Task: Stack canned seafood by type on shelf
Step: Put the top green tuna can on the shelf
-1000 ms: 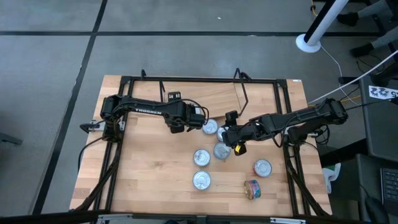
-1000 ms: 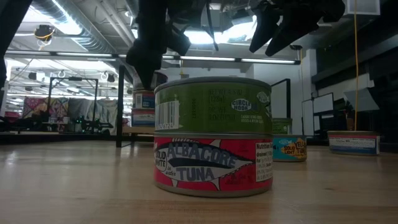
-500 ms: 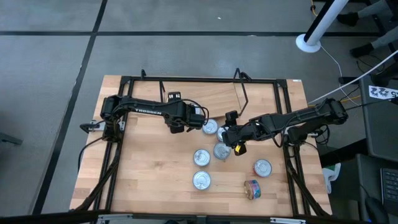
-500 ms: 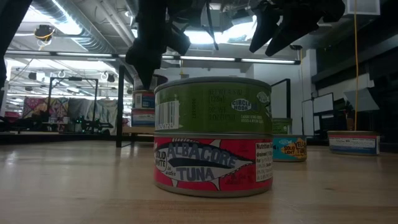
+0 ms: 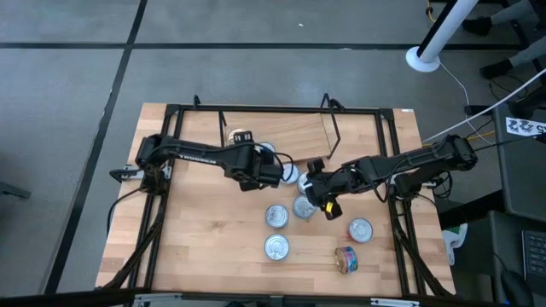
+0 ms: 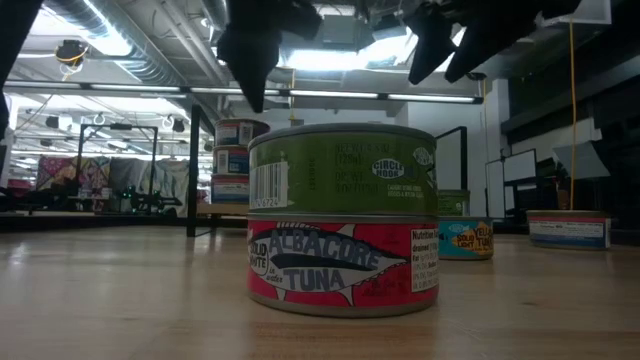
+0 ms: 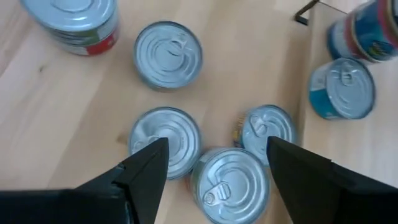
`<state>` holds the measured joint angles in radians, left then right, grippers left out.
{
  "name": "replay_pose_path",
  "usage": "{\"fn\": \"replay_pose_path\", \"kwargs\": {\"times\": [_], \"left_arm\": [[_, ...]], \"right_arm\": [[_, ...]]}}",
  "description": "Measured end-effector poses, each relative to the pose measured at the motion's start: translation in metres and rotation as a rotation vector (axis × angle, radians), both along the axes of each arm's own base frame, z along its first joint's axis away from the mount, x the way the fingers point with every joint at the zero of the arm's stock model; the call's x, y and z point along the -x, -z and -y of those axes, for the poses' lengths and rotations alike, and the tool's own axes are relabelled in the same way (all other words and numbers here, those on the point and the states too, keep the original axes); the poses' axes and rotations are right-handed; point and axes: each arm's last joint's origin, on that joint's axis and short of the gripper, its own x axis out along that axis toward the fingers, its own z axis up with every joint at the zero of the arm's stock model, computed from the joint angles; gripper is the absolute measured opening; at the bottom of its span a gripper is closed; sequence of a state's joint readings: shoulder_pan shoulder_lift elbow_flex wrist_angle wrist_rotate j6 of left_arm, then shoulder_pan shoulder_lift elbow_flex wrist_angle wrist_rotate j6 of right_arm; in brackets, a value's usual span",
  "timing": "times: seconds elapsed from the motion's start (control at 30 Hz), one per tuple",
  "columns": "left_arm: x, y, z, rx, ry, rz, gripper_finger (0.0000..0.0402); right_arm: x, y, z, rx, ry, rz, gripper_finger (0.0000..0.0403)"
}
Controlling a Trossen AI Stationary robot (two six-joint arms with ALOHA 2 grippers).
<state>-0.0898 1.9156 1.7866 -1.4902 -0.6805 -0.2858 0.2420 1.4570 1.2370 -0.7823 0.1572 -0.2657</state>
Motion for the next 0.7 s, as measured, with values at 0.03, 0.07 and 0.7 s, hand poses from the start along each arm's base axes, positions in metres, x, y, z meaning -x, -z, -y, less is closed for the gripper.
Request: {"fn": "replay_pose_path", "kwargs": {"times": [0.03,0.07,0.7], "left_arm": [[-0.002,0.0,0.004,0.018,0.01,0.016,0.0265],[-0.004,0.001,0.008,0.043,0.022,0.04,0.0265],[-0.061,0.009,0.05,0.43,0.307,0.473,0.0265]], "right_arm": [[0.0,0.002,0.0,-0.004,-0.003,-0.007,0.0271],[0.001,0.006,0.0,-0.008,-0.008,-0.02,0.0271],[0.021,0.061,0.004,-0.045,0.139,-0.196,0.0271]]}}
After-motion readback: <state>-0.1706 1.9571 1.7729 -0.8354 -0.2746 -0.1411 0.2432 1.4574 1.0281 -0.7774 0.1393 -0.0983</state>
